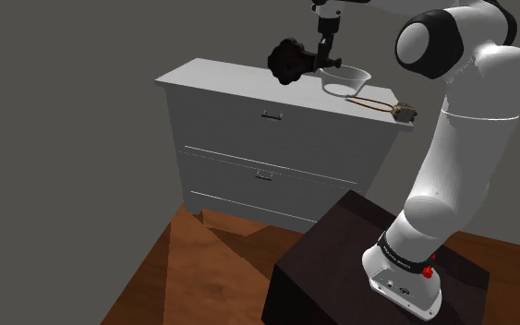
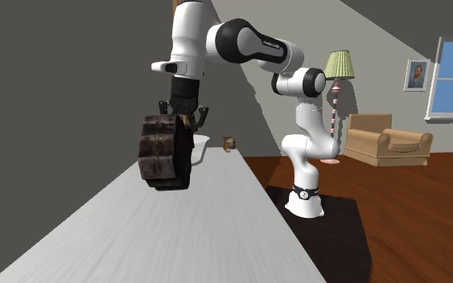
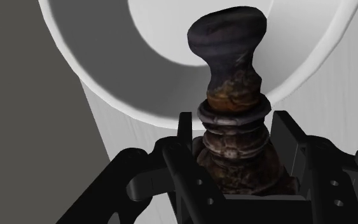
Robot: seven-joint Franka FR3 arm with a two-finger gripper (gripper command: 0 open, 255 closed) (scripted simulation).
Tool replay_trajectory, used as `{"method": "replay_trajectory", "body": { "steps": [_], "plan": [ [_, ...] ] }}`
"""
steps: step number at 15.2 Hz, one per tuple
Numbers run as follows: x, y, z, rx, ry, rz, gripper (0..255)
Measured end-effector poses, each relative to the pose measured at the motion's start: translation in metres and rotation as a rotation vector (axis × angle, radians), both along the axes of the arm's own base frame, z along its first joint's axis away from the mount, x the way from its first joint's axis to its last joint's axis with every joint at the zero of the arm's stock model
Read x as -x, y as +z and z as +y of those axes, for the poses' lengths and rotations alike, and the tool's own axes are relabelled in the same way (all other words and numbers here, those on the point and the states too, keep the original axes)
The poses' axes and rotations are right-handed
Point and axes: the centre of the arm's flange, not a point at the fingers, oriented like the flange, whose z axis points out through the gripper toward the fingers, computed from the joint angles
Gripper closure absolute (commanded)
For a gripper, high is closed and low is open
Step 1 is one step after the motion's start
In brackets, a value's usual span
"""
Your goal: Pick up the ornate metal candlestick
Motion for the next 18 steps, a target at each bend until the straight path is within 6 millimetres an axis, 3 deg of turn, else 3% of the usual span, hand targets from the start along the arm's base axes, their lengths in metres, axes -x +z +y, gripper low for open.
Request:
{"method": "replay_trajectory", "body": {
  "steps": [5, 18],
  "plan": [
    [0.000, 0.005, 0.001, -0.001, 0.001, 0.000, 255],
    [-0.001, 0.074, 0.001, -0.001, 0.001, 0.000, 255]
  ]
}}
